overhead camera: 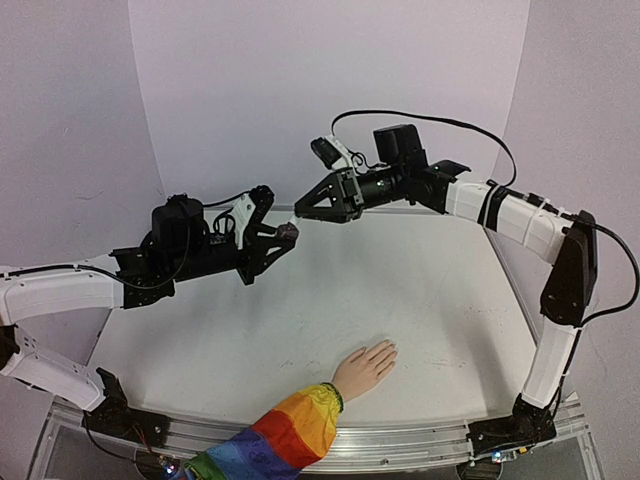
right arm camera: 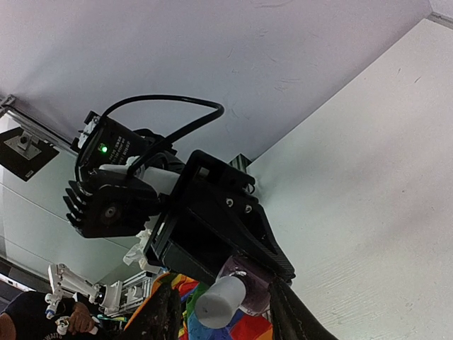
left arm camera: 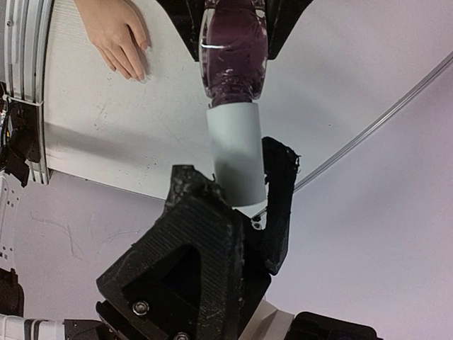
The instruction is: Paint the nails
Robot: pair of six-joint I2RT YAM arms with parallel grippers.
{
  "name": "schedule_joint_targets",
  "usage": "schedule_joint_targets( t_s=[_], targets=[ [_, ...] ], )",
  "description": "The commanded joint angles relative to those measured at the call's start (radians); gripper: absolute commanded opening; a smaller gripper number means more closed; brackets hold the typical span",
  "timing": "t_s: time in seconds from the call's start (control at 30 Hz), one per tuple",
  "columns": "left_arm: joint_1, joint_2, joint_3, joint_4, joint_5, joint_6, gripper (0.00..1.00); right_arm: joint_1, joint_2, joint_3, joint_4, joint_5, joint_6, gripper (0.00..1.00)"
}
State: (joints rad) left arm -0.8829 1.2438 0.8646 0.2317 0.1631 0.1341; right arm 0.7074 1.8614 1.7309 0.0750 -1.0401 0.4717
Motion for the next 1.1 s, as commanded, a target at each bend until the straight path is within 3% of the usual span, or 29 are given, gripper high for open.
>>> schedule_joint_targets(
  t_s=[0.0,0.23,0.97,1.07],
  targets=[
    [-0.004,-0.015,0.066,0.031,0.009,0.001,0.00,0.006,0.010,0.045,0.022,-0.041,-0.010,0.44],
    [-0.004,-0.010,0.068,0.029,0.009,-0.002,0.00,0.009,0.017,0.048,0.020,-0.043,-0.014,0.38],
    [-0.004,0.008,0.076,-0.001,-0.072,-0.017,0.00,0.014,-0.048,0.021,0.023,0.046,-0.043,0.00],
    [-0.004,0.011,0.077,-0.006,-0.077,-0.017,0.00,0.014,-0.059,0.017,0.024,0.063,-0.046,0.00]
  ],
)
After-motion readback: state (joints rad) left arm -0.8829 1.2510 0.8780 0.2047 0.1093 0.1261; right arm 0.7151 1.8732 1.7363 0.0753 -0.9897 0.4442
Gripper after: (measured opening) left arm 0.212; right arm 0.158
